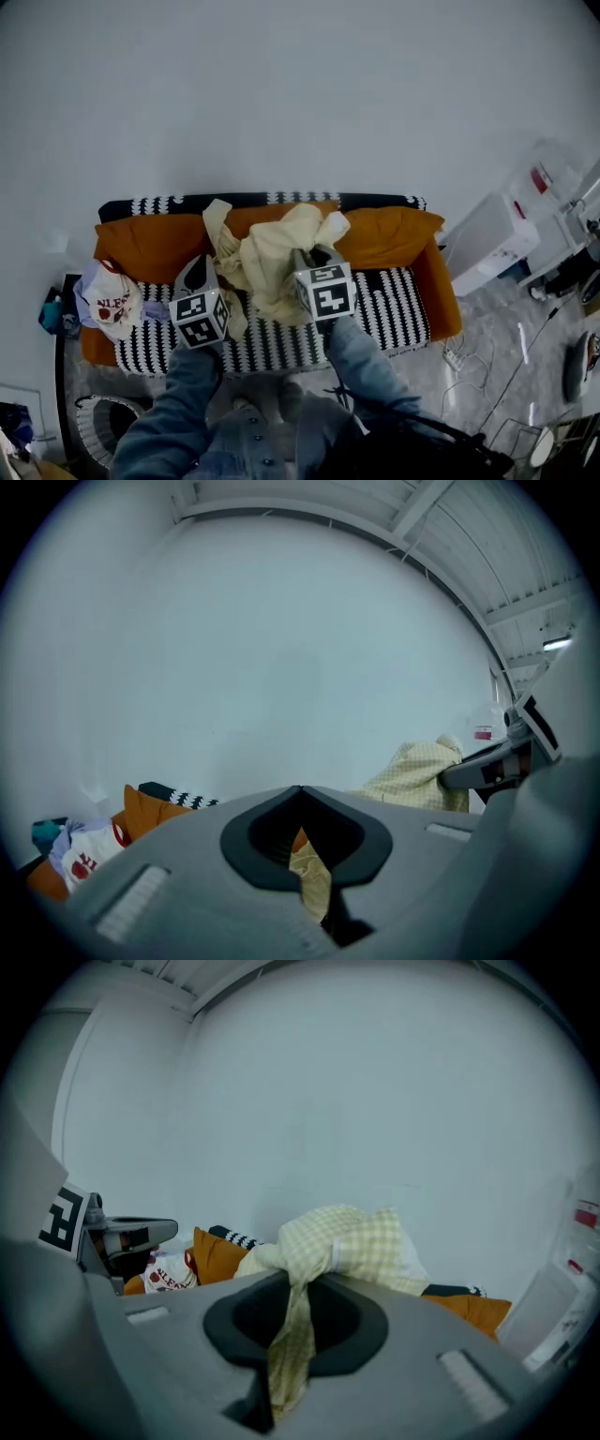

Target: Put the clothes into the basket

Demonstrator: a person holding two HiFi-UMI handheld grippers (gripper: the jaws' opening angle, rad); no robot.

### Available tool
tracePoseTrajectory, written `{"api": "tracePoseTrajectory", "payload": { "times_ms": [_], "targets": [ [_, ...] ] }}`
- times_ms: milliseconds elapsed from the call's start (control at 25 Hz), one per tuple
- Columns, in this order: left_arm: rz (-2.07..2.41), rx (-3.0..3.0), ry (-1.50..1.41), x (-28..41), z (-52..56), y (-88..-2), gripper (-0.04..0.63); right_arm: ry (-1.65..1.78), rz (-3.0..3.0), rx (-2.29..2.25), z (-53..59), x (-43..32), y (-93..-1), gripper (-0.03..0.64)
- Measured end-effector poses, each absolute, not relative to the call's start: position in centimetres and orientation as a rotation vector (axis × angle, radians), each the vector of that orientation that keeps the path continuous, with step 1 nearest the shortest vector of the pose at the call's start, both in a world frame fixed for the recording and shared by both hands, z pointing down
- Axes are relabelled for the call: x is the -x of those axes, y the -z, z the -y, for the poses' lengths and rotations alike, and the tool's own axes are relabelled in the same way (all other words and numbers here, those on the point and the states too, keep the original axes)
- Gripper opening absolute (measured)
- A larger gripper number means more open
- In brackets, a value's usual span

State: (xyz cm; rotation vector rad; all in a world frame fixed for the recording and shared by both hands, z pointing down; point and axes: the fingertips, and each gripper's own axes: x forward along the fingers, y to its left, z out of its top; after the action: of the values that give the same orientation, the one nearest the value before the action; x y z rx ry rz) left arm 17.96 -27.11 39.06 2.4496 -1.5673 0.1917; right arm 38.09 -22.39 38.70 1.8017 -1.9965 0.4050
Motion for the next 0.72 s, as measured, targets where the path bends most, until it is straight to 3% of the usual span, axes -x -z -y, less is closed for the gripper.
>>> {"api": "tracePoseTrajectory", "payload": {
  "times_ms": [720],
  "targets": [
    [1.899,-2.260,-0.051,1.1,24.8,-34.2,0.009,-0.254,2.262,-1.699,26.9,-19.9,-33.1,0.049]
  ]
}}
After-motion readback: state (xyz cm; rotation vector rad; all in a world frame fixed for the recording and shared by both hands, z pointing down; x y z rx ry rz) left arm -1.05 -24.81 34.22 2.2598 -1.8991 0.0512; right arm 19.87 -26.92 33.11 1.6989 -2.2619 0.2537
